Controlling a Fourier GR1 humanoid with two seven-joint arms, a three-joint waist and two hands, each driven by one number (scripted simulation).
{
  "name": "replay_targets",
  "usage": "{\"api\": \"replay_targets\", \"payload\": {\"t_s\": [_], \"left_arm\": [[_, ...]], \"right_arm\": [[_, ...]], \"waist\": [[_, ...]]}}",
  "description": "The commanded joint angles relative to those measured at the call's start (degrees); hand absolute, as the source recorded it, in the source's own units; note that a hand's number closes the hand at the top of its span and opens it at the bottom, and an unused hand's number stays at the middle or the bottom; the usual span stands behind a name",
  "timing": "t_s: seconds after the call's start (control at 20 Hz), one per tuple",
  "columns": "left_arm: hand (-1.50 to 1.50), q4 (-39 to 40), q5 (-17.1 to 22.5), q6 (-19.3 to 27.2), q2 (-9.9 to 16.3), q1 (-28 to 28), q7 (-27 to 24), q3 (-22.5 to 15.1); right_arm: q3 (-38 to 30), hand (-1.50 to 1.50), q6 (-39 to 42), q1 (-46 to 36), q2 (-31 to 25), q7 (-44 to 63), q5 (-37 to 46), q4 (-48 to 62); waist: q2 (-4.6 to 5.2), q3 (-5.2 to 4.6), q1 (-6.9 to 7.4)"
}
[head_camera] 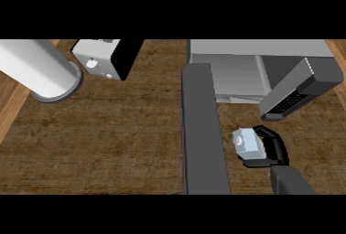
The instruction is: Pick up the milk, place it into the microwave and close the microwave
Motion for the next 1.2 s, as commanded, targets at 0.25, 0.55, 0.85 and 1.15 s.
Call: {"api": "replay_targets", "payload": {"t_s": [0.25,0.55,0.85,1.15], "left_arm": [[-1.5,-3.36,3.26,-0.86,-0.37,1.93,2.16,1.69],[-1.5,-1.12,5.3,-0.58,2.47,-0.4,4.38,3.73],[-1.5,-1.11,-0.39,-0.21,-1.44,-3.86,4.25,0.41],[-1.5,3.45,-0.16,-2.39,0.26,-6.85,3.55,0.56]], "right_arm": [[-0.53,1.5,-6.23,-8.03,0.14,-1.97,1.41,2.46],[-1.13,1.5,-9.42,-13.19,1.71,1.15,1.31,3.85],[-2.16,1.5,-10.24,-21.19,-1.44,6.73,1.43,6.95],[-2.37,1.5,-9.35,-28.1,-6.35,14.46,2.12,9.65]], "waist": [[0.23,0.37,0.39],[0.28,0.34,0.26],[0.8,0.4,1.04],[1.59,0.42,2.5]]}}
